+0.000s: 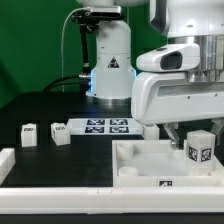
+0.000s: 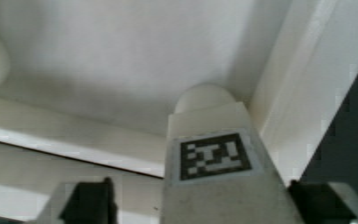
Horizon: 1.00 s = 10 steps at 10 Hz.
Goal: Assemble one leg
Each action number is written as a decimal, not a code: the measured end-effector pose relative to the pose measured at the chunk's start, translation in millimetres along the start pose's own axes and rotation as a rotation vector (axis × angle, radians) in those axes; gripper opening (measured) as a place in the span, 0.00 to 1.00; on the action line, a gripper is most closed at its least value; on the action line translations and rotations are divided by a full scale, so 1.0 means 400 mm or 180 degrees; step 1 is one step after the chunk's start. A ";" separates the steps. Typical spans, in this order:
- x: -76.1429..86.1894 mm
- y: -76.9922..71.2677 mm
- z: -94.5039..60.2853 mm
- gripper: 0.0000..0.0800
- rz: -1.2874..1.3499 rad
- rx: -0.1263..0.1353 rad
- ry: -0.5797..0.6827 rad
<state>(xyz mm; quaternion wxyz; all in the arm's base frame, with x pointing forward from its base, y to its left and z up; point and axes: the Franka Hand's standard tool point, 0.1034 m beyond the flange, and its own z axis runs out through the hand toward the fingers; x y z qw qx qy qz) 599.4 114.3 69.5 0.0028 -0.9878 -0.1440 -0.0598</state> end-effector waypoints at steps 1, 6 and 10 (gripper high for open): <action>0.000 0.000 0.000 0.50 0.0097 0.0001 -0.0001; -0.002 -0.015 0.005 0.37 0.1685 -0.0001 0.0011; 0.000 -0.030 0.005 0.37 0.3690 -0.0053 0.0020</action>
Offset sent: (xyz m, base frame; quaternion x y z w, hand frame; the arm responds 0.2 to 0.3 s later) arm 0.0000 0.0000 0.0000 0.0000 0.0000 0.1790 0.9838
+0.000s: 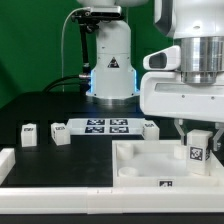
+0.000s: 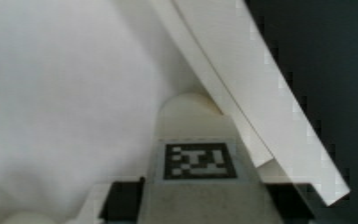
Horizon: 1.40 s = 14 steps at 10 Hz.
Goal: Assemble one leg
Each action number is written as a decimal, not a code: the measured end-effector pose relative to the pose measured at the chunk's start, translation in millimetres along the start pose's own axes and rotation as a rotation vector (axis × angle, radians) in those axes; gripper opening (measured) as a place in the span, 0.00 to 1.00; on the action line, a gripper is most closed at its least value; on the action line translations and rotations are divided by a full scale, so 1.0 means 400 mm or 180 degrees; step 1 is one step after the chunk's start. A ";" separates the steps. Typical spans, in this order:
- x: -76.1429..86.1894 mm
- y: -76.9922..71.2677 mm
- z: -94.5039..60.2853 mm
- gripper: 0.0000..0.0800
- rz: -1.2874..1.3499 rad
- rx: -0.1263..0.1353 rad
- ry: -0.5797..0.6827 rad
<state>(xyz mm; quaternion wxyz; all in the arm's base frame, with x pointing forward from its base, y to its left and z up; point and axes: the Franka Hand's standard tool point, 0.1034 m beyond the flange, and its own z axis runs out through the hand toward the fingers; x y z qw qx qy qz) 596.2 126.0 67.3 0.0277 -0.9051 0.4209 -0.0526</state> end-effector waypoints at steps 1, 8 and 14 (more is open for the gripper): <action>0.000 -0.003 0.000 0.37 0.0471 0.0002 0.0001; 0.000 -0.007 -0.001 0.67 0.0980 0.0039 -0.0023; 0.020 -0.008 -0.007 0.81 -0.1459 0.0085 0.0061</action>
Offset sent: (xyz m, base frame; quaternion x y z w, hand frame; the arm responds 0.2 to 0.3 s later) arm -0.0020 -0.0013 -0.0002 0.0065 0.0083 0.2561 0.9666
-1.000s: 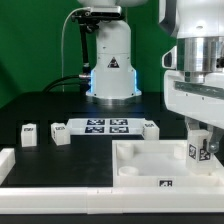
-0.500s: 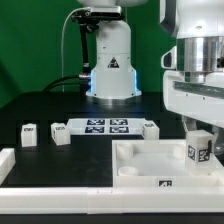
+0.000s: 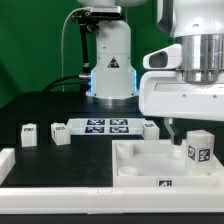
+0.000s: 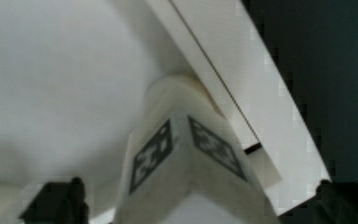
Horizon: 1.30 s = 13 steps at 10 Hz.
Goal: Assemble one leg
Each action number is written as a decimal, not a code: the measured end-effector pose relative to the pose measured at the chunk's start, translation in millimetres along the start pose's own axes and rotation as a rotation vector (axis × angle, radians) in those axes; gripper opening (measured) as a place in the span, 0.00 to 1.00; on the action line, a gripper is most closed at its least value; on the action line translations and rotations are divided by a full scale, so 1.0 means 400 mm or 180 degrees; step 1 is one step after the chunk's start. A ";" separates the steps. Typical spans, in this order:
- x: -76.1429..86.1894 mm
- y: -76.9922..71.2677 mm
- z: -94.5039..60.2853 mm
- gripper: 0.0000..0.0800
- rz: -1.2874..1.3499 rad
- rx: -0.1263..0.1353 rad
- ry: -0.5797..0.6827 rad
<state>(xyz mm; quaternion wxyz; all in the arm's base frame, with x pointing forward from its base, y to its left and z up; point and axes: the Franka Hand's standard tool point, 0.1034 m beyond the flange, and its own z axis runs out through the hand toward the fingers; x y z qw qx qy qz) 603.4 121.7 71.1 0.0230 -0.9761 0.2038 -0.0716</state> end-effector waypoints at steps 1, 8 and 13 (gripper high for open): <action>0.002 0.003 -0.001 0.81 -0.0464 -0.0004 0.0000; 0.005 0.010 0.000 0.81 -0.1504 -0.0073 0.0012; 0.002 0.008 0.002 0.36 -0.0722 -0.0047 0.0008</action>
Offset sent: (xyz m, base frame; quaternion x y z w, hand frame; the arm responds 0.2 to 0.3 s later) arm -0.0074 0.0037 0.0048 -0.0024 -0.0151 -0.2552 0.9668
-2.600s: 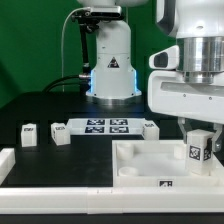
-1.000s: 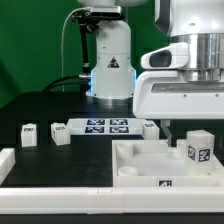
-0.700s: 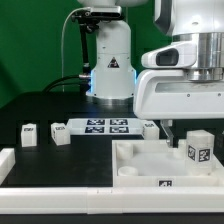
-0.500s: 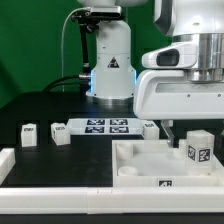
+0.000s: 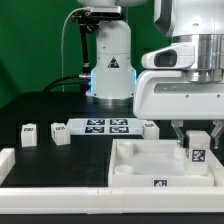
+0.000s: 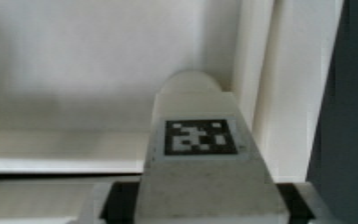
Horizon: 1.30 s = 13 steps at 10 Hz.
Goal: Assemble one leg
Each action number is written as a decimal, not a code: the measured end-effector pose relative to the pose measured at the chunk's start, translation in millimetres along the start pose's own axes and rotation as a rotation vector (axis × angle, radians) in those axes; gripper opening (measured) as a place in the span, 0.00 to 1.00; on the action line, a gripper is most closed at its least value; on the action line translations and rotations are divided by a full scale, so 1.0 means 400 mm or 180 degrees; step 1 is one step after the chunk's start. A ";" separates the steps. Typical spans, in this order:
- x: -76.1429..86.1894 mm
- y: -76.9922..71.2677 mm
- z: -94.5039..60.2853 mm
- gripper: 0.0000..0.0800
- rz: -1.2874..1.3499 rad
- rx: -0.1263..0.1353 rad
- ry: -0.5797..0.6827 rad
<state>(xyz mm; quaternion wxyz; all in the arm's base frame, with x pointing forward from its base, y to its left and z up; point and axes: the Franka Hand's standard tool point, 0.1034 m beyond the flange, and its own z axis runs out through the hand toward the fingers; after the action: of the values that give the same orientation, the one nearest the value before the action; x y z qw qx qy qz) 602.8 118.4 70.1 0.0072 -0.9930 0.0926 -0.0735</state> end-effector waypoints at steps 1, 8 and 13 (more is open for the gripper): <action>-0.001 0.000 0.000 0.36 0.0353 -0.0002 -0.0003; -0.001 0.086 -0.004 0.37 0.1939 -0.0380 0.0057; -0.002 0.084 -0.003 0.80 0.1937 -0.0377 0.0054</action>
Offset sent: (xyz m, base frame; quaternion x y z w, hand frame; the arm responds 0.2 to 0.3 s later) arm 0.0003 -0.0006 0.0017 -0.0536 0.0234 0.3369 0.9397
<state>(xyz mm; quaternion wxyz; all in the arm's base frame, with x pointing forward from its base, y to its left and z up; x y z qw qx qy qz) 595.7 85.6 70.3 -0.0298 -0.9177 0.3897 -0.0708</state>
